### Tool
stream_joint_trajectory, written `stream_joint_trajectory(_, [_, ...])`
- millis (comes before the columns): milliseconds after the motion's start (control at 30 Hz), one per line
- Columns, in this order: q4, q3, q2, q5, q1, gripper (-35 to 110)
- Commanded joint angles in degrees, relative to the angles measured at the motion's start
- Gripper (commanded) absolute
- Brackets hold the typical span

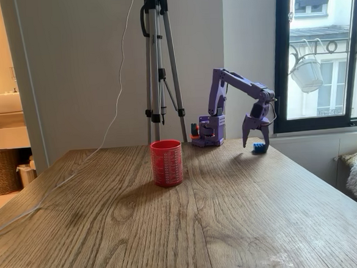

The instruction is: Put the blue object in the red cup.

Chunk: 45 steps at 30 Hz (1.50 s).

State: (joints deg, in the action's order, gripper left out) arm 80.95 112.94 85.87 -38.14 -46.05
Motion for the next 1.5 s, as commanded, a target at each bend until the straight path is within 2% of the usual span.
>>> stream_joint_trajectory(0, [-0.8,-0.1,3.0,0.1,-0.5,1])
stream_joint_trajectory(367, [-2.4,2.1,3.3,-0.1,0.3,1])
stream_joint_trajectory(533, [-2.4,-1.8,9.8,0.8,3.5,1])
stream_joint_trajectory(767, [-2.5,-23.6,14.9,1.2,18.4,1])
stream_joint_trajectory(900, [-7.9,-32.2,16.6,1.0,26.7,1])
stream_joint_trajectory(1200, [-26.9,-39.8,16.7,0.5,46.4,1])
stream_joint_trajectory(1467, [-32.1,-40.4,10.5,5.3,59.9,1])
